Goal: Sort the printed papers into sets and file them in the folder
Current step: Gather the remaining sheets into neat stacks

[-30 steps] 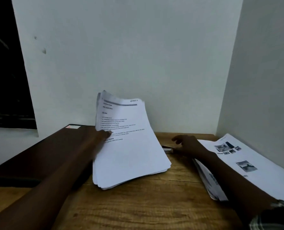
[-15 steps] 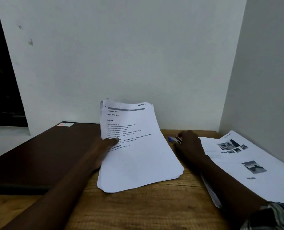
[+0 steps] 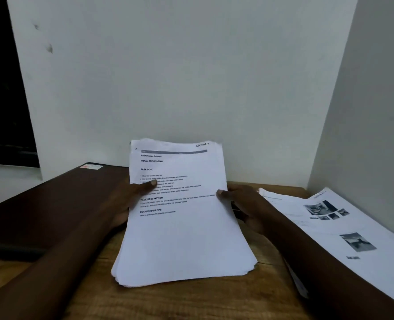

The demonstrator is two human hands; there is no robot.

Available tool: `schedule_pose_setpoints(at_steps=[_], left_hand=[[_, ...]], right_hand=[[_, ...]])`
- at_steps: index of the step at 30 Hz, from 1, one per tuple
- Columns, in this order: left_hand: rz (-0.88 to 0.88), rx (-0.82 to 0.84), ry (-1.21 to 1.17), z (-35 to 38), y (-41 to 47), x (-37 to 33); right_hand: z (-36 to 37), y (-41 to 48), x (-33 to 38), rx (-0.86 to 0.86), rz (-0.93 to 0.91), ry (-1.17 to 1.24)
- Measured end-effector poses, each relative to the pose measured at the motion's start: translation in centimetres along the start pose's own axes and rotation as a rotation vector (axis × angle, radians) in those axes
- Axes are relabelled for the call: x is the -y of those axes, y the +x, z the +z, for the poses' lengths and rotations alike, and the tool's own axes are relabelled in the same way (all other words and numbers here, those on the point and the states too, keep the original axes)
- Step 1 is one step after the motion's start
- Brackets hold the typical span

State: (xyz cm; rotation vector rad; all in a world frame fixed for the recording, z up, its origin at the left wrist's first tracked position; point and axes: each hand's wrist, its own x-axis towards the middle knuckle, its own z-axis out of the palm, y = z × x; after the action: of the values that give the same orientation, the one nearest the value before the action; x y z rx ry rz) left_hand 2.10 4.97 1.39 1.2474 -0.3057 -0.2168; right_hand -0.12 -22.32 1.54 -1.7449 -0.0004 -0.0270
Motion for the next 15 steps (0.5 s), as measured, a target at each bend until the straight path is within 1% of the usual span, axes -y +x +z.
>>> schedule_pose_setpoints(at_steps=[3, 6, 9, 15], left_hand=[[0.023, -0.006, -0.007, -0.1, -0.1, 0.2], [0.041, -0.046, -0.014, 0.3, -0.2, 0.3], [0.075, -0.069, 0.002, 0.4, -0.1, 0.3], [0.062, -0.110, 0.003, 1.0, -0.4, 0.2]], right_hand=[[-0.2, -0.1, 0.5, -0.043, -0.009, 0.094], [-0.6, -0.5, 0.7, -0.060, -0.036, 0.112], [-1.0, -0.9, 0.5, -0.058, -0.042, 0.122], [-1.3, -0.9, 0.1, -0.037, -0.057, 0.174]])
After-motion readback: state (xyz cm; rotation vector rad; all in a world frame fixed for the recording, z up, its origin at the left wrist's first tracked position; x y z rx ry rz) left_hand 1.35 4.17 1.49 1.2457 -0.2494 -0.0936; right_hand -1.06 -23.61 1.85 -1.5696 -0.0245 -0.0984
